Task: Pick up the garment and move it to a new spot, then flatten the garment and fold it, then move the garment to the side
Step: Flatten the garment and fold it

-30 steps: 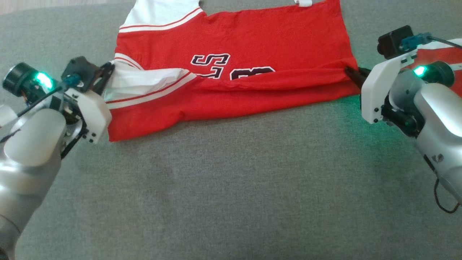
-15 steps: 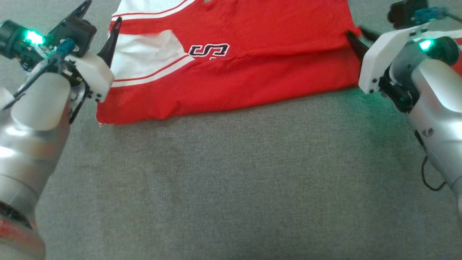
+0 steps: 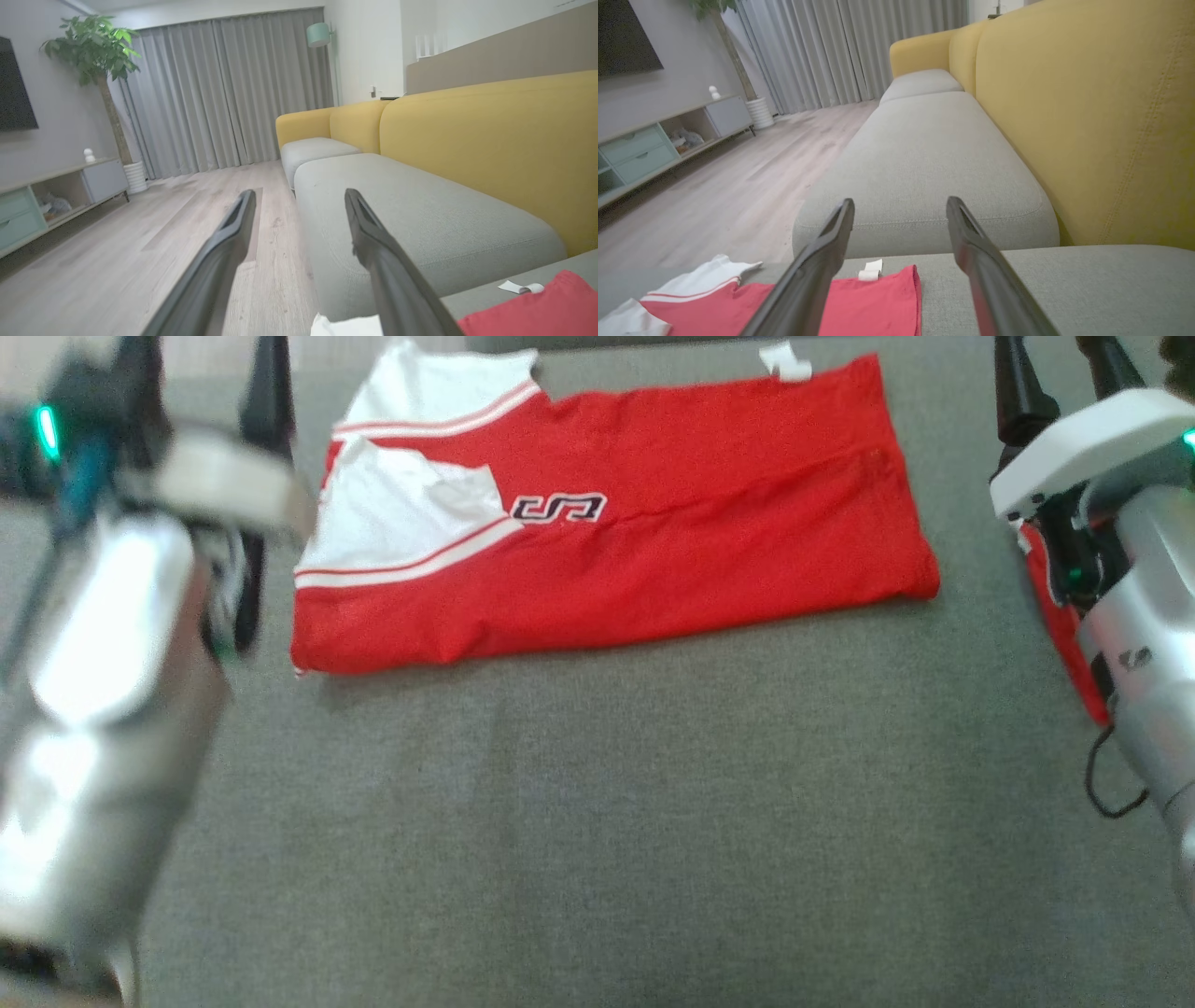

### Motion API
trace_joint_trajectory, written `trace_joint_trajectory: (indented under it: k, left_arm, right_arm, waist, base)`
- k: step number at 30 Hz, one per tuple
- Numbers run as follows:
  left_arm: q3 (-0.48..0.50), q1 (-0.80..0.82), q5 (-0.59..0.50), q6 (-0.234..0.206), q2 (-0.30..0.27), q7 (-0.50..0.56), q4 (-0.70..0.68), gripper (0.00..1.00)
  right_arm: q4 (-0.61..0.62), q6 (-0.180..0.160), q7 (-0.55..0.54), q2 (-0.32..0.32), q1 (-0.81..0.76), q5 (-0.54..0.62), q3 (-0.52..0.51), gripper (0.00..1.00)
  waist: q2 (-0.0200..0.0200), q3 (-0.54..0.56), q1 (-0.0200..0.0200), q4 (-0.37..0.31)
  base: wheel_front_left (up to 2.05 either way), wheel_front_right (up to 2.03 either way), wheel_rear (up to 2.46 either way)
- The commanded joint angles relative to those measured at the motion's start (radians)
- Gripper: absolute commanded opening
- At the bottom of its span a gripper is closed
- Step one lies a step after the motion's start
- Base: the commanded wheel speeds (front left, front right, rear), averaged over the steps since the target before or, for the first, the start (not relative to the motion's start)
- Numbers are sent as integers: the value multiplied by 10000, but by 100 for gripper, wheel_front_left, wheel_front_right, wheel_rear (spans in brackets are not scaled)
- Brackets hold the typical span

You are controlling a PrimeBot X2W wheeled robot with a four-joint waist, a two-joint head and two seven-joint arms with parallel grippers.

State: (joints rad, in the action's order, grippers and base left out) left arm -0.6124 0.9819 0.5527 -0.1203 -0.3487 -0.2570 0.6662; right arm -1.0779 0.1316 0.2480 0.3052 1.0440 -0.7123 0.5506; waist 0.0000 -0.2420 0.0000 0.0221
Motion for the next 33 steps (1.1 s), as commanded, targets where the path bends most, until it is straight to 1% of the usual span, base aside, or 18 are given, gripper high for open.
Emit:
trace_joint_trajectory:
  k: [1,4,7,9,12,15,17,18,22,23,26,33]
  left_arm:
    - [671,-528,-124,-147,-392,-45,-652,100]
    - [1458,-1926,-386,-407,-164,-45,-1825,100]
    - [2110,-3340,-637,-614,180,-46,-2720,100]
    - [2474,-4241,-824,-711,435,-46,-3182,100]
    - [2760,-5414,-1222,-780,799,-46,-3623,100]
    - [3018,-6293,-1401,-740,1196,-46,-3753,100]
    - [3156,-6621,-1524,-644,1348,-46,-3690,100]
    - [3156,-6621,-1524,-644,1348,-46,-3690,100]
    - [3371,-6650,-1720,-420,1424,-47,-3265,100]
    - [3345,-6461,-1735,-278,1381,-45,-2795,100]
    - [3298,-6020,-1686,-128,1299,261,-1924,100]
    - [3416,-5021,-1498,-77,1158,856,115,100]
  right_arm:
    - [450,-9,120,-177,-329,126,-278,100]
    - [1594,-9,131,-250,-1221,797,-1518,100]
    - [2895,-9,134,-645,-2677,1971,-2739,100]
    - [3749,-9,135,-1118,-3745,2790,-3559,100]
    - [4859,-9,135,-1814,-5286,4100,-4323,100]
    - [5769,-9,136,-2307,-6526,4733,-4960,100]
    - [6251,-9,136,-2458,-7085,4941,-5171,100]
    - [6251,-9,136,-2458,-7085,4941,-5171,100]
    - [6901,-9,135,-2539,-7515,4949,-5227,100]
    - [7140,-9,107,-2543,-7525,4769,-5069,100]
    - [7460,-9,9,-2546,-7441,4667,-4862,100]
    - [7874,-9,-31,-2548,-7402,4473,-4601,100]
  waist:
    - [0,401,0,73]
    - [0,744,0,76]
    - [0,1053,0,76]
    - [0,1231,0,76]
    - [0,1407,0,126]
    - [0,1460,0,206]
    - [0,1394,0,226]
    - [0,1394,0,226]
    - [0,1130,0,150]
    - [0,968,0,60]
    - [0,695,0,-115]
    - [0,245,0,-556]
  base:
    - [0,0,0]
    - [0,0,0]
    - [0,0,0]
    - [0,0,0]
    - [0,0,0]
    - [0,0,0]
    - [0,0,0]
    - [0,0,0]
    - [0,0,0]
    - [0,0,0]
    - [0,0,0]
    - [0,0,0]
